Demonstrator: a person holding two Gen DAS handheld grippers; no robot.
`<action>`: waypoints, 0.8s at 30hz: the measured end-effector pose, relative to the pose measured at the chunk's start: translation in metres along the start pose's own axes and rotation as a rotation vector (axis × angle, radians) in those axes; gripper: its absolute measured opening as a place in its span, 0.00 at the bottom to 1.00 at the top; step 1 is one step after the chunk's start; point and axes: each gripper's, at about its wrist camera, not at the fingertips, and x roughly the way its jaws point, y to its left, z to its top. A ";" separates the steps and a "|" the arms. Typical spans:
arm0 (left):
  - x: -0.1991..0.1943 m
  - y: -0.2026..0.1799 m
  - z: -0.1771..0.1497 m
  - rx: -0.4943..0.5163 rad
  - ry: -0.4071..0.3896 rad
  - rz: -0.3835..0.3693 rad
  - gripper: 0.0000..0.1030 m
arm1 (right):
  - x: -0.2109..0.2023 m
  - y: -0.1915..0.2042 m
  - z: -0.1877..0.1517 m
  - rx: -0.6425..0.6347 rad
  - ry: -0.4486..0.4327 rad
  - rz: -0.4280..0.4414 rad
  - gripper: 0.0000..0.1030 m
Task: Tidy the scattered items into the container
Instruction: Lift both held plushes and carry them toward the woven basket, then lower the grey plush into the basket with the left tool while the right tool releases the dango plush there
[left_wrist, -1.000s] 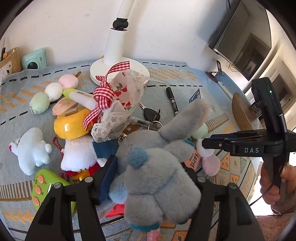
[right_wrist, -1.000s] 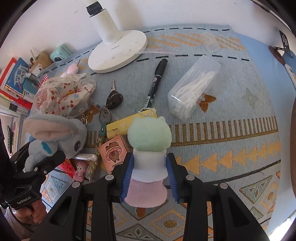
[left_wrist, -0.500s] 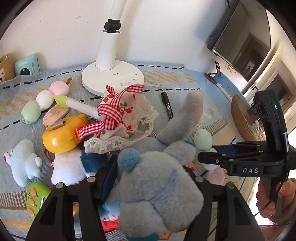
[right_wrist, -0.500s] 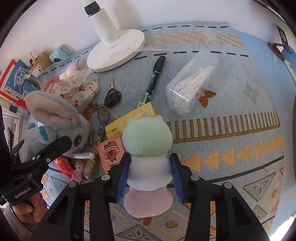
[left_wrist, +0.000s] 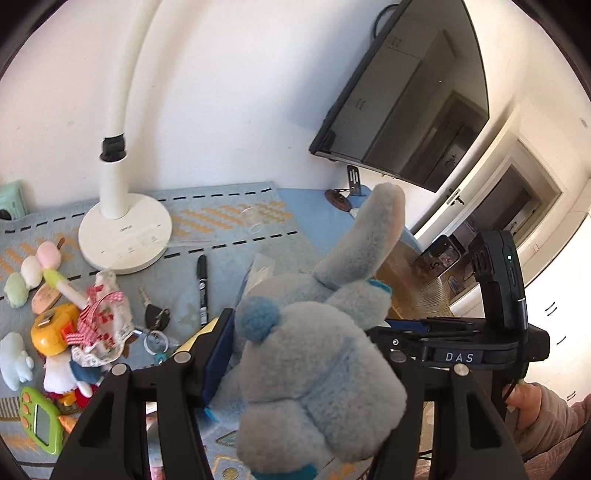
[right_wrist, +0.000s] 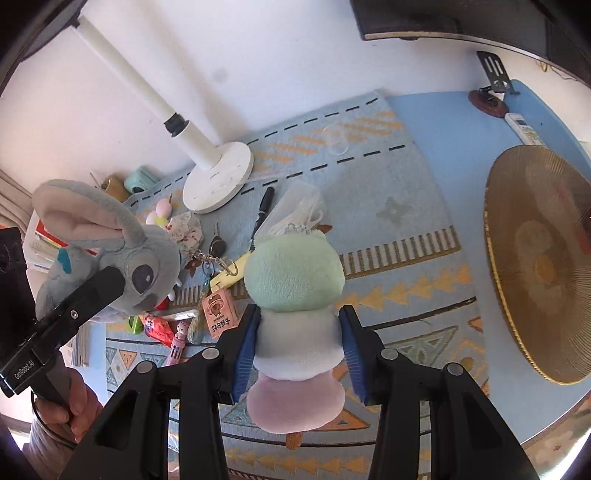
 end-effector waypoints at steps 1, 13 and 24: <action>0.007 -0.013 0.007 0.019 0.000 -0.018 0.53 | -0.008 -0.009 0.001 0.012 -0.012 -0.004 0.43; 0.161 -0.159 0.058 0.196 0.105 -0.203 0.53 | -0.085 -0.159 0.019 0.176 -0.122 -0.139 0.43; 0.295 -0.180 0.022 0.176 0.334 -0.118 0.53 | -0.035 -0.261 0.029 0.282 0.013 -0.180 0.43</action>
